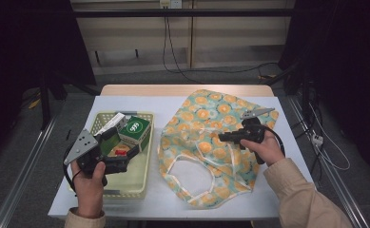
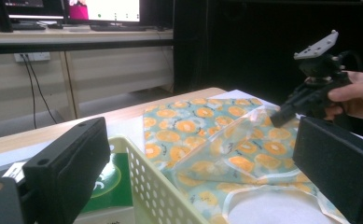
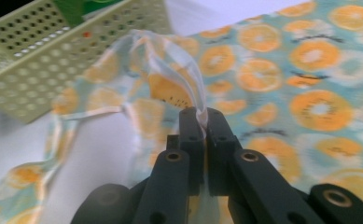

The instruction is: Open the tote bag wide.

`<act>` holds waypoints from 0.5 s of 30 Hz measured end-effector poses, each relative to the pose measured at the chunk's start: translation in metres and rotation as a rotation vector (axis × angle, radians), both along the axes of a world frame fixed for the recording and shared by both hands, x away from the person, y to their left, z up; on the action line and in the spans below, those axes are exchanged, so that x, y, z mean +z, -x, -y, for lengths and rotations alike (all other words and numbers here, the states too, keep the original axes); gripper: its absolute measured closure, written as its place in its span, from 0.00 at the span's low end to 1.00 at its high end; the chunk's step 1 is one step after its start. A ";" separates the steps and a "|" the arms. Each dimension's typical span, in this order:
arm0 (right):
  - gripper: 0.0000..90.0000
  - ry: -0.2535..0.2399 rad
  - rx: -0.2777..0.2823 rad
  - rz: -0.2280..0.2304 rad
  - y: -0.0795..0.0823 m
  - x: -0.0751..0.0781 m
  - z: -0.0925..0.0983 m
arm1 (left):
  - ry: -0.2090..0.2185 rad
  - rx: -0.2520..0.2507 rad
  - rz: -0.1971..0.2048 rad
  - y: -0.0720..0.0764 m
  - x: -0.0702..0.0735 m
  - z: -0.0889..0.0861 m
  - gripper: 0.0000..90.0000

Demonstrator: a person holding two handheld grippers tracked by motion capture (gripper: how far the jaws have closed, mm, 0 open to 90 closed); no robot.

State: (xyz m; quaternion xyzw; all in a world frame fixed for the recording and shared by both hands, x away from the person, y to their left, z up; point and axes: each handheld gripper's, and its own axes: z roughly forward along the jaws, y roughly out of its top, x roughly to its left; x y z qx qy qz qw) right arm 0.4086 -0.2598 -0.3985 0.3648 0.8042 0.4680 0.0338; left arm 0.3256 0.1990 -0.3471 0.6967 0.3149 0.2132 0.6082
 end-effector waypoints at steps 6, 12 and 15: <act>0.96 -0.012 -0.044 0.004 -0.028 -0.011 0.010 | 0.006 -0.008 -0.002 -0.012 0.000 0.005 0.04; 0.86 0.046 -0.111 0.027 -0.041 -0.020 0.007 | -0.002 -0.026 -0.004 -0.018 -0.002 0.008 0.04; 0.61 0.076 -0.154 0.049 -0.040 -0.020 0.003 | -0.006 -0.029 -0.007 -0.019 -0.004 0.007 0.04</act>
